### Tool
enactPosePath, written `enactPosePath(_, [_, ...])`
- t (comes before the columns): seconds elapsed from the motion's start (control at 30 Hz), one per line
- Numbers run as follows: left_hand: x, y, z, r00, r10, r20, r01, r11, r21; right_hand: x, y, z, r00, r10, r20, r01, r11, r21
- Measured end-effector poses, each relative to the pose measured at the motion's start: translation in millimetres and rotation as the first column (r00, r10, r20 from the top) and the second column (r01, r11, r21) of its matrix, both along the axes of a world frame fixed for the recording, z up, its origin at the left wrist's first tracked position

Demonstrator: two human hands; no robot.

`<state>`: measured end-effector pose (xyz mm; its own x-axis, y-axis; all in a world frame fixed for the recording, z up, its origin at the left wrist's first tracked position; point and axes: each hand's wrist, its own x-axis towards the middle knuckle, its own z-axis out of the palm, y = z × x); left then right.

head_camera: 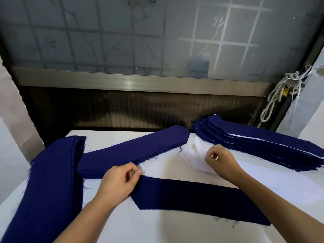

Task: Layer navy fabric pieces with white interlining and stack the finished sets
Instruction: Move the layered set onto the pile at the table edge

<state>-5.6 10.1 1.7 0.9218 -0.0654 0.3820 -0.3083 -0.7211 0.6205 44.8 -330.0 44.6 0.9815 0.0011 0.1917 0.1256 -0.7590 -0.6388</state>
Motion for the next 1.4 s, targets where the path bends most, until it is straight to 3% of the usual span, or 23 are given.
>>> enactPosePath(0.17, [-3, -1, 4, 0.987, -0.052, -0.153, 0.029, 0.988, -0.15, -31, 60, 10, 0.991, 0.129, 0.035, -0.131, 0.99, 0.053])
enactPosePath(0.3, [-5, -3, 8, 0.914, -0.195, -0.357, 0.06, 0.932, -0.357, -53, 112, -9, 0.979, 0.204, 0.001, -0.204, 0.979, -0.007])
enactPosePath(0.5, [-2, -1, 5, 0.863, -0.202, -0.462, 0.044, 0.943, -0.33, -66, 149, -33, 0.967, 0.242, 0.077, -0.225, 0.957, -0.184])
enactPosePath(0.57, [-1, -2, 6, 0.851, -0.293, -0.436, 0.105, 0.908, -0.405, -64, 148, -34, 0.959, 0.262, 0.107, -0.245, 0.958, -0.151])
enactPosePath(0.7, [3, -1, 1, 0.91, -0.261, -0.321, 0.192, 0.954, -0.231, -52, 142, -29, 0.951, 0.303, 0.066, -0.297, 0.951, -0.084])
enactPosePath(0.87, [3, 6, 2, 0.924, -0.268, -0.273, 0.167, 0.924, -0.343, -42, 133, -27, 0.916, 0.395, -0.068, -0.399, 0.915, -0.058])
enactPosePath(1.07, [5, 19, 0, 0.927, -0.253, -0.276, 0.134, 0.913, -0.385, -41, 69, -21, 0.95, 0.311, -0.014, -0.305, 0.921, -0.24])
enactPosePath(1.27, [9, 19, 2, 0.929, -0.254, -0.271, 0.13, 0.906, -0.403, -58, -34, -9, 0.989, 0.146, -0.031, -0.142, 0.857, -0.496])
enactPosePath(1.33, [9, 21, 2, 0.924, -0.252, -0.286, 0.113, 0.899, -0.424, -68, -60, -3, 0.998, 0.059, 0.024, -0.043, 0.897, -0.441])
enactPosePath(1.4, [8, 24, 3, 0.917, -0.258, -0.305, 0.097, 0.885, -0.456, -81, -79, 8, 1.0, -0.016, 0.018, 0.021, 0.958, -0.287])
